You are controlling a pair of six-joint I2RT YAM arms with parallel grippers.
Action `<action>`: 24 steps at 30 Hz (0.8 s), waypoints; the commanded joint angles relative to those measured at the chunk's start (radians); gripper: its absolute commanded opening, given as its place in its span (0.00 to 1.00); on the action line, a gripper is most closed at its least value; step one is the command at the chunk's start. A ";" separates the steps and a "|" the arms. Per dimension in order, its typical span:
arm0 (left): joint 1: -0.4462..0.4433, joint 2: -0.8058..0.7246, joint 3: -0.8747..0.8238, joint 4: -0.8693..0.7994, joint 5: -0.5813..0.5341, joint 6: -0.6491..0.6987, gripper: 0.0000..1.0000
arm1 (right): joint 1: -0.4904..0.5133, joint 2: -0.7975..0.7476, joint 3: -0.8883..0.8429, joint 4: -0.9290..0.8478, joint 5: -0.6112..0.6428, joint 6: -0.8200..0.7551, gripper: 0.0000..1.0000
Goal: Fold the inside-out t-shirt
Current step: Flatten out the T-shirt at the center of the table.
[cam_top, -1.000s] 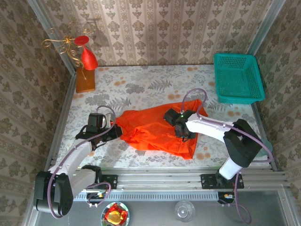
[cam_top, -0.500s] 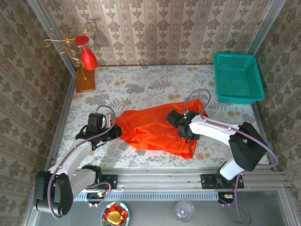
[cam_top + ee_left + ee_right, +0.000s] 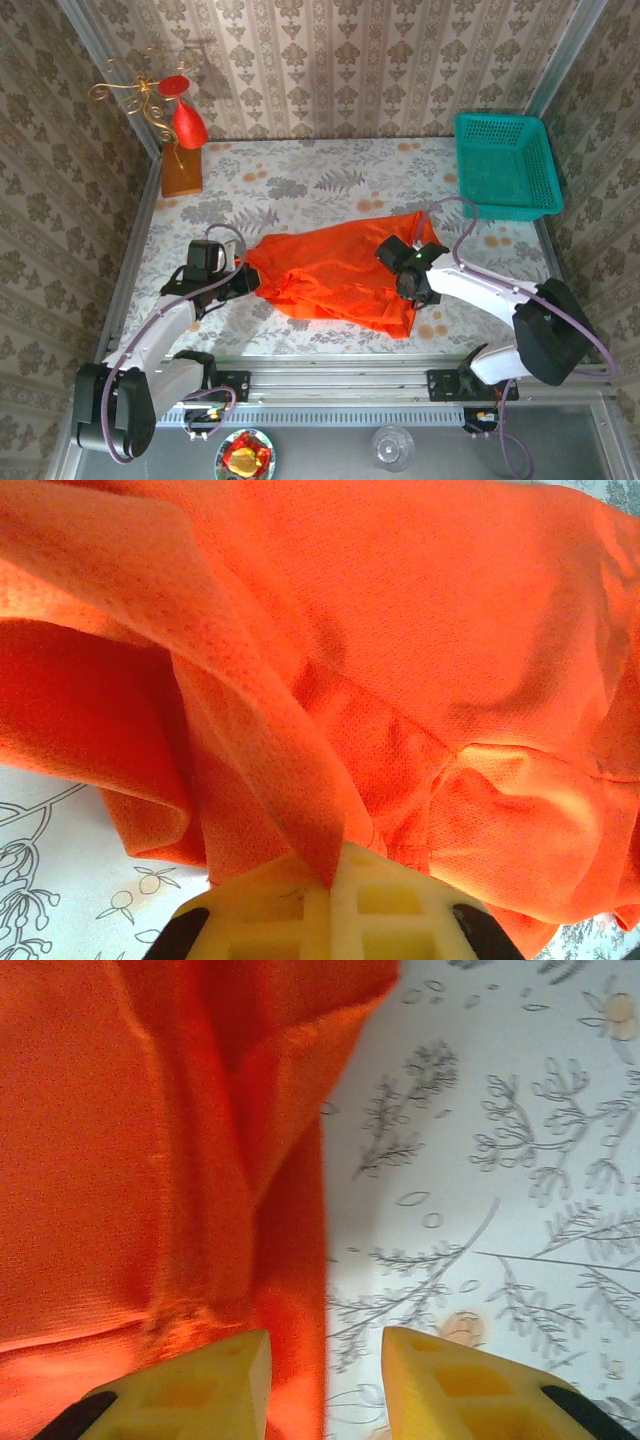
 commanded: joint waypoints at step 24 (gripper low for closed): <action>0.013 0.000 0.012 -0.016 -0.001 0.027 0.00 | -0.053 0.049 -0.045 0.164 -0.098 0.137 0.24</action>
